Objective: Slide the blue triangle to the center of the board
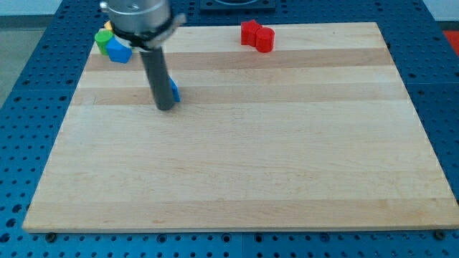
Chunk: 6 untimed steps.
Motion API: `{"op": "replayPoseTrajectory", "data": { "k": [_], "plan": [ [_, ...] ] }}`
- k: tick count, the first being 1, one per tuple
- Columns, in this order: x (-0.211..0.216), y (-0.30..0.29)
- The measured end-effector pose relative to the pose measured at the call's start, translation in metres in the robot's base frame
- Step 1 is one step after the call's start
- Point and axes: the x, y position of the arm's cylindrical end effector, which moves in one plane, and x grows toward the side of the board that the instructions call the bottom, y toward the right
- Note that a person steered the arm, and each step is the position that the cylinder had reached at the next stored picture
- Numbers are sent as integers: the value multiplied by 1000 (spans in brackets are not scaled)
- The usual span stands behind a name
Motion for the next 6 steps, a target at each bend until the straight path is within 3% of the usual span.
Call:
{"op": "replayPoseTrajectory", "data": {
  "k": [1,4,6],
  "plan": [
    [-8,-48],
    [-24,113],
    [41,97]
  ]
}}
